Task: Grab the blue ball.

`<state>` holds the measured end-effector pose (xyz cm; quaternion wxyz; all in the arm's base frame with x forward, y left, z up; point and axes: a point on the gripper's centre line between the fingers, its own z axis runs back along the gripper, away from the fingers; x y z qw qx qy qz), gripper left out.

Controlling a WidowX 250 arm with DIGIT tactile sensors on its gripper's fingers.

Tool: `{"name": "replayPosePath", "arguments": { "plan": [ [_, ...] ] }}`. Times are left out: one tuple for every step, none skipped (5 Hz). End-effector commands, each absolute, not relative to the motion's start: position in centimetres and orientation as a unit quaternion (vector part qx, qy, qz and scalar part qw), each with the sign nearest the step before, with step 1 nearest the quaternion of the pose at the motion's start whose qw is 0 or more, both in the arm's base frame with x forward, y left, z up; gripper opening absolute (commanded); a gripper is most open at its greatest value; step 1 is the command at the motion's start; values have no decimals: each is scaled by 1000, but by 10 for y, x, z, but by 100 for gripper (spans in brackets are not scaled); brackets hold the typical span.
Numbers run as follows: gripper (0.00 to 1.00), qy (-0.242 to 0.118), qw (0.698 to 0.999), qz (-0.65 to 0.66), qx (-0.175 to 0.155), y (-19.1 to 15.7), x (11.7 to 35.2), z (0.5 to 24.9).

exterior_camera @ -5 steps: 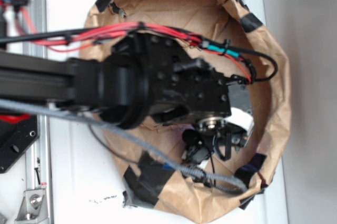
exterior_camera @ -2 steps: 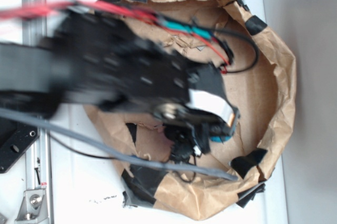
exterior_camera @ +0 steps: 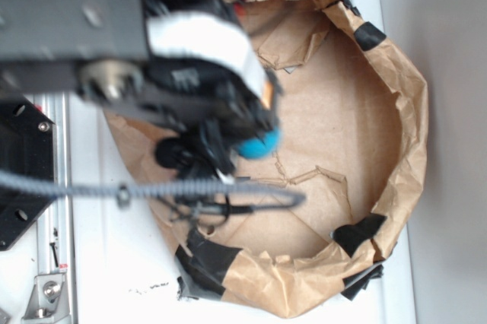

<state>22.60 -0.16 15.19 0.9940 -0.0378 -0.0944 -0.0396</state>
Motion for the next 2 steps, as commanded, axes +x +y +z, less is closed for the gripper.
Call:
{"name": "replayPosePath", "arguments": {
  "plan": [
    [0,-71,991,106,38,29,229,167],
    [0,-71,990,112,38,32,230,165]
  ]
}}
